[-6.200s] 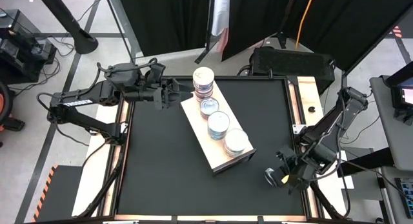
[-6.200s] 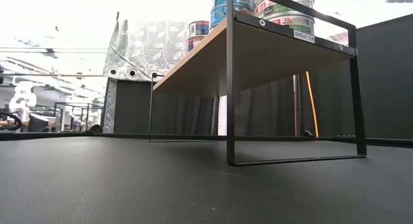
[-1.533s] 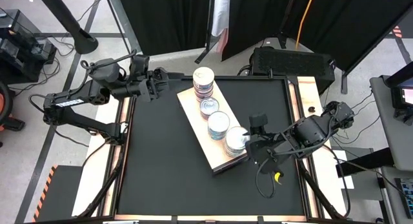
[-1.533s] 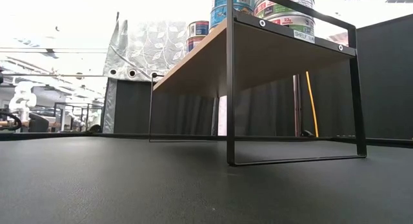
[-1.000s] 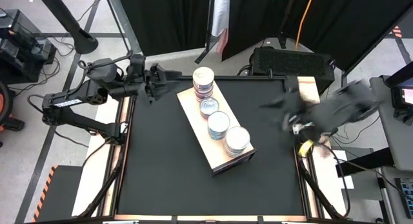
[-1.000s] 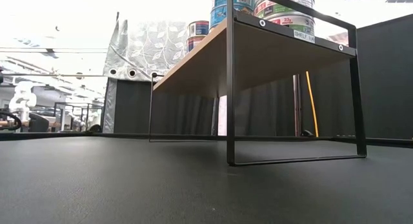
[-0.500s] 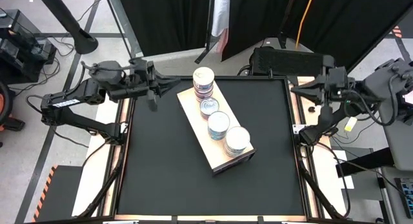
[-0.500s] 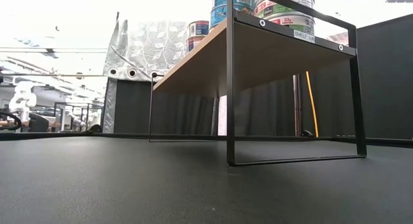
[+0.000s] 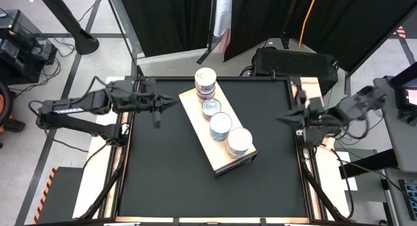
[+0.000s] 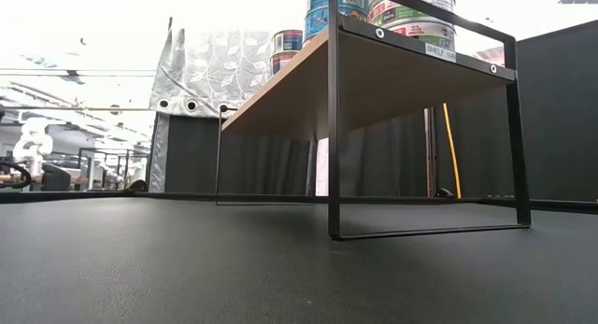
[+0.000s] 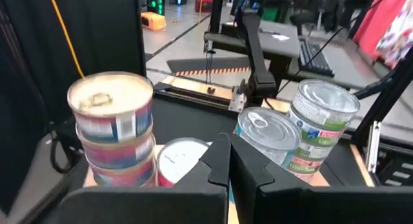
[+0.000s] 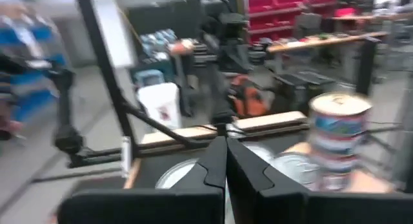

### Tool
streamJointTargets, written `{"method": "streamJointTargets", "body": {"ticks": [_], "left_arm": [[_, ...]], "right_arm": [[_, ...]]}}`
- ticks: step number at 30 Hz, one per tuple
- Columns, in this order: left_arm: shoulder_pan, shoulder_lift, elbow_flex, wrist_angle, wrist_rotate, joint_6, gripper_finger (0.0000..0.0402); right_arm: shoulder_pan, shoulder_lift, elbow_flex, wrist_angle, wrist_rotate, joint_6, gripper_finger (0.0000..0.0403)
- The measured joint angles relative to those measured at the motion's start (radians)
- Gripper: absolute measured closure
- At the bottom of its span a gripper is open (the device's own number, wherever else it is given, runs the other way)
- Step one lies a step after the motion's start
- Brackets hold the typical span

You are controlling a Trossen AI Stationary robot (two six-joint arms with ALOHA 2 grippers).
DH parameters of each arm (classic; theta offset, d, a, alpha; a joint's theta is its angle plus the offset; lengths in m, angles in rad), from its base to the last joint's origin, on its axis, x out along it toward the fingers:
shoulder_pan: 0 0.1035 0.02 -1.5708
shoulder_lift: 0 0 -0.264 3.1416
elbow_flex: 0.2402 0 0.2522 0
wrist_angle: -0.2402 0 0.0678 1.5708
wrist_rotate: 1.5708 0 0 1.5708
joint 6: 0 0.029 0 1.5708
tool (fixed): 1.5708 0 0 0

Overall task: Stack canned seafood by type on shelf
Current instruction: Return to Home Position

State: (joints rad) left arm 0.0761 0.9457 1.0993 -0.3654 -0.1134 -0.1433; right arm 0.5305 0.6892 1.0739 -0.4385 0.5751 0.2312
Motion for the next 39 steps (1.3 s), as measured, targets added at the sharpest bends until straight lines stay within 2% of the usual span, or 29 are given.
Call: {"method": "streamJointTargets", "body": {"ticks": [4, 7, 12, 19, 26, 30, 34, 39], "left_arm": [[0.0, -0.131, -0.22, 0.215, 0.003, -0.006, 0.0399], [0.0, -0.219, -0.354, 0.322, 0.001, -0.006, 0.0399], [0.0, -0.305, -0.507, 0.334, -0.001, -0.021, 0.0399], [0.0, -0.348, -0.629, 0.435, -0.004, -0.053, 0.04], [0.0, -0.394, -0.693, 0.466, -0.004, -0.037, 0.04], [0.0, -0.439, -0.728, 0.473, -0.004, -0.034, 0.04], [0.0, -0.493, -0.755, 0.472, 0.001, -0.031, 0.04], [0.0, -0.56, -0.769, 0.447, 0.007, 0.023, 0.04]], "right_arm": [[-0.023, -0.159, -0.305, 0.261, -0.037, 0.003, 0.0403], [-0.035, -0.274, -0.469, 0.352, -0.058, -0.01, 0.0403], [-0.05, -0.453, -0.667, 0.354, -0.06, -0.029, 0.0403], [-0.082, -0.652, -0.894, 0.392, -0.118, 0.083, 0.0402], [-0.131, -0.687, -1.064, 0.574, -0.198, 0.095, 0.0402], [-0.18, -0.684, -1.06, 0.524, -0.242, 0.071, 0.0402], [-0.247, -0.685, -1.059, 0.506, -0.252, -0.019, 0.0402], [-0.366, -0.685, -1.059, 0.489, -0.381, -0.036, 0.0402]]}}
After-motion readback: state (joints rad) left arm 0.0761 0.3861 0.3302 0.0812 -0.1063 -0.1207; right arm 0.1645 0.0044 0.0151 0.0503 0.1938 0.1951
